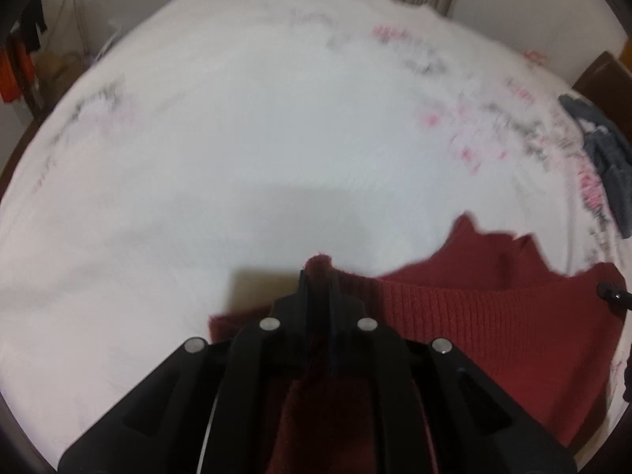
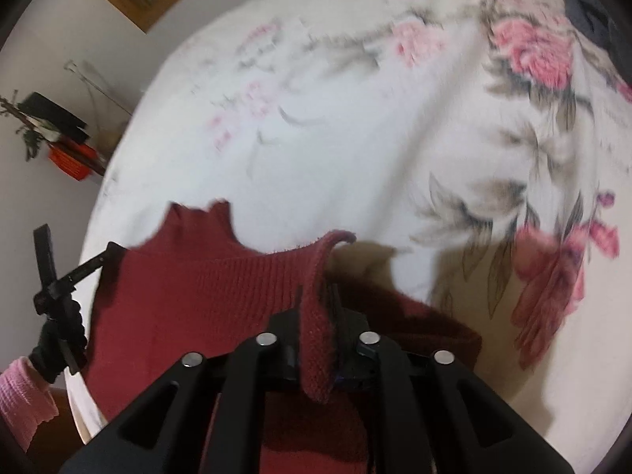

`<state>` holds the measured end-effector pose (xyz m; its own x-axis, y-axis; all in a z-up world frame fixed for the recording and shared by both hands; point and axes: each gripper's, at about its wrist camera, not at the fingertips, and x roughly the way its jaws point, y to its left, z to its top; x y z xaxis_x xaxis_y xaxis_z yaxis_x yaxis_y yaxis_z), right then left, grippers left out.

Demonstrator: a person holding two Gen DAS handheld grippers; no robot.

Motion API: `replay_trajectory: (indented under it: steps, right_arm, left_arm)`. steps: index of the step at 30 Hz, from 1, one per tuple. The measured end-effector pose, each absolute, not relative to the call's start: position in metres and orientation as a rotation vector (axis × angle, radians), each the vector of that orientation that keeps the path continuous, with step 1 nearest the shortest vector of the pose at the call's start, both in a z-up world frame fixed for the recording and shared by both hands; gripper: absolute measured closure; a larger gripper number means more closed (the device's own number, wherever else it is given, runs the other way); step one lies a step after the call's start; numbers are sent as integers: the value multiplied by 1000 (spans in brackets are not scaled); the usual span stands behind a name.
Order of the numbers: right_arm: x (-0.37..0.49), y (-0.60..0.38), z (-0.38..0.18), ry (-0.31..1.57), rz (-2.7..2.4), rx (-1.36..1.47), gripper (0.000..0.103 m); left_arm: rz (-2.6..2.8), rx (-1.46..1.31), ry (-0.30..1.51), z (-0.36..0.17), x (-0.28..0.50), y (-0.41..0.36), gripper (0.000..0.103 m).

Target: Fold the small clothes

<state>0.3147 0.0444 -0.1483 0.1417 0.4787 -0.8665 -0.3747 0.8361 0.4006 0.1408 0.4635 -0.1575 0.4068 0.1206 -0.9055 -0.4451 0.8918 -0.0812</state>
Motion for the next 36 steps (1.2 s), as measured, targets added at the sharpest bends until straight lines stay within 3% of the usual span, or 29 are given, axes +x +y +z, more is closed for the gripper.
replay_trajectory:
  steps: [2, 6, 8, 11, 15, 16, 17, 18, 20, 28, 34, 36]
  right_arm:
    - [307, 35, -149, 1298, 598, 93, 70]
    - [282, 8, -137, 1298, 616, 93, 58]
    - [266, -9, -129, 1324, 646, 140, 56]
    - [239, -24, -131, 1407, 681, 197, 48]
    - [203, -29, -144, 1493, 712, 171, 47]
    - [196, -28, -145, 1491, 714, 148, 48]
    - [188, -27, -144, 1469, 718, 119, 59]
    - [184, -26, -143, 1463, 737, 115, 77]
    - [178, -27, -141, 1470, 771, 148, 93]
    - [157, -54, -106, 1450, 906, 226, 97]
    - [149, -56, -163, 1613, 789, 156, 96]
    - [148, -54, -165, 1612, 777, 159, 92]
  left_arm:
    - [373, -343, 1094, -159, 135, 463, 83]
    - [389, -384, 1038, -138, 108, 466, 67]
    - [407, -354, 1008, -121, 91, 458, 60]
    - [385, -298, 983, -100, 71, 432, 58]
    - [271, -249, 1005, -96, 53, 385, 50]
    - [238, -240, 1030, -101, 50, 373, 49]
    - [211, -231, 1058, -107, 48, 362, 49]
    - [193, -211, 1093, -117, 45, 351, 49]
    - [182, -175, 1135, -132, 40, 338, 49]
    - [195, -263, 1166, -150, 32, 349, 48]
    - [160, -204, 1212, -159, 31, 344, 47]
    - [164, -209, 1222, -155, 30, 344, 46]
